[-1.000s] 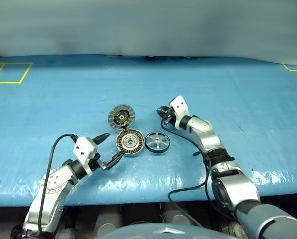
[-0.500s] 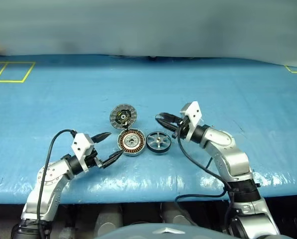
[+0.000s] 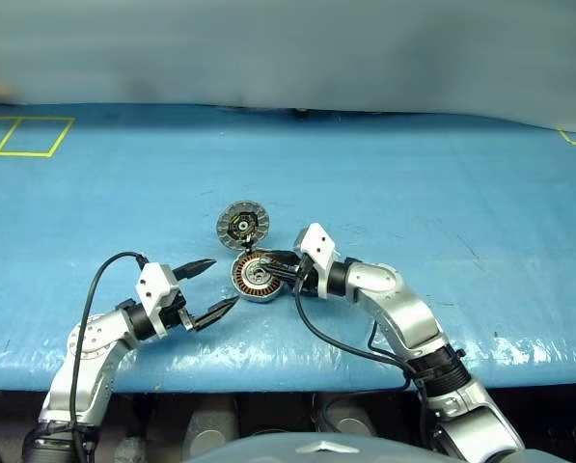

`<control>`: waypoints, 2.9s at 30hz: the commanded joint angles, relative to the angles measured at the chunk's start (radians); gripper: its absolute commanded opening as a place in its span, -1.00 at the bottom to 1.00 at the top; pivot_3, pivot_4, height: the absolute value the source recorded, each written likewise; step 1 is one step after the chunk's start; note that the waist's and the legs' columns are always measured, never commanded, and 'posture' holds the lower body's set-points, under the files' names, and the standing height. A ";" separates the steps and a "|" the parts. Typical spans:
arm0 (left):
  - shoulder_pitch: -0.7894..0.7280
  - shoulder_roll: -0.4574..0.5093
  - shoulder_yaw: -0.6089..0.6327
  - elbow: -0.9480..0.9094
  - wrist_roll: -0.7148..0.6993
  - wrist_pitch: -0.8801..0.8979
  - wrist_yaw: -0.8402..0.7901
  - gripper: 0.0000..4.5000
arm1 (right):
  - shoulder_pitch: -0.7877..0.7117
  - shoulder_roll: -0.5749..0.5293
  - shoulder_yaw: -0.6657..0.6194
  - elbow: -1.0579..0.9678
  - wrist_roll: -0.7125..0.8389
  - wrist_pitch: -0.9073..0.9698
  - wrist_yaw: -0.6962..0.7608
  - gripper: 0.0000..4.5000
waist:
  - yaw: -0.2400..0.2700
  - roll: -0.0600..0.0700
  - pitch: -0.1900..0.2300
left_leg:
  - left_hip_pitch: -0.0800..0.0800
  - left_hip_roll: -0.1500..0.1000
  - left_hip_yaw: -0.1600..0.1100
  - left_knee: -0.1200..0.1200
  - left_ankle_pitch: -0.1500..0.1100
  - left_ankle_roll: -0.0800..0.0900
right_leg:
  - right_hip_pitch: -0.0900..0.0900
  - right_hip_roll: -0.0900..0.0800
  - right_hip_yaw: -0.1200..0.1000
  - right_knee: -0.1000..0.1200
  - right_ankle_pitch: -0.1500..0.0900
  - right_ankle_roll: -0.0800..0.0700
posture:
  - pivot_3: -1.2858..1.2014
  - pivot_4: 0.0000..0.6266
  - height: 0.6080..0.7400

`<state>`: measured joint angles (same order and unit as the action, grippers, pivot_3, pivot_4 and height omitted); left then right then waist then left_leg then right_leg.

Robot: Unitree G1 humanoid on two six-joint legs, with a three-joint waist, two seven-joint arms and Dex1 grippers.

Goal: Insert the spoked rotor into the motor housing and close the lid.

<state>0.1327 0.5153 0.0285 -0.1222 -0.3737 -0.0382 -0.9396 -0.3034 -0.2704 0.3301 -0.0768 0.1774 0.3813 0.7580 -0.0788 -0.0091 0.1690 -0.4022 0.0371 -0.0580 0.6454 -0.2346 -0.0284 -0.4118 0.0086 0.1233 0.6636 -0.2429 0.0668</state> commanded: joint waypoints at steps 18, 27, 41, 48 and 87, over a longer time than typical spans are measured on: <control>0.001 -0.016 -0.001 0.012 0.020 -0.061 0.001 1.00 | -0.042 0.036 0.042 0.069 -0.044 -0.033 0.012 -0.68 | 0.001 0.000 0.000 | 0.000 0.000 0.000 0.000 0.000 0.000 | 0.000 0.000 0.000 0.000 0.000 0.000 | 0.03 -0.52 1.00; 0.002 -0.018 0.000 0.030 0.027 -0.079 0.005 1.00 | -0.041 0.034 0.045 0.072 -0.049 -0.023 0.024 -0.68 | 0.000 0.000 0.000 | 0.000 0.000 0.000 0.000 0.000 0.000 | 0.000 0.000 0.000 0.000 0.000 0.000 | 0.03 -0.52 1.00; 0.010 -0.022 0.000 0.039 0.037 -0.083 0.010 1.00 | -0.036 0.064 0.013 0.047 -0.007 -0.037 0.021 -0.37 | 0.000 0.000 0.000 | 0.000 0.000 0.000 0.000 0.000 0.000 | 0.000 0.000 0.000 0.000 0.000 0.000 | 0.03 -0.52 1.00; 0.012 -0.024 -0.001 0.038 0.042 -0.084 0.014 1.00 | -0.049 0.084 -0.001 0.077 0.000 -0.017 0.005 -0.92 | 0.000 0.000 0.000 | 0.000 0.000 0.000 0.000 0.000 0.000 | 0.000 0.000 0.000 0.000 0.000 0.000 | 0.03 -0.52 1.00; 0.033 -0.032 -0.010 0.027 0.048 -0.082 0.041 1.00 | -0.020 -0.032 0.133 0.045 -0.214 0.008 -0.018 -0.99 | 0.006 -0.004 -0.003 | 0.003 0.000 0.000 0.001 0.001 -0.001 | 0.004 -0.001 0.000 0.000 0.000 0.000 | 0.03 -0.52 1.00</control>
<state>0.1681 0.4862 0.0188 -0.0832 -0.3242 -0.1003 -0.8958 -0.3526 -0.2788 0.4590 -0.0398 -0.0307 0.3470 0.7237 -0.0726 -0.0127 0.1658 -0.3991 0.0367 -0.0579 0.6462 -0.2340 -0.0297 -0.4084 0.0075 0.1230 0.6632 -0.2426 0.0669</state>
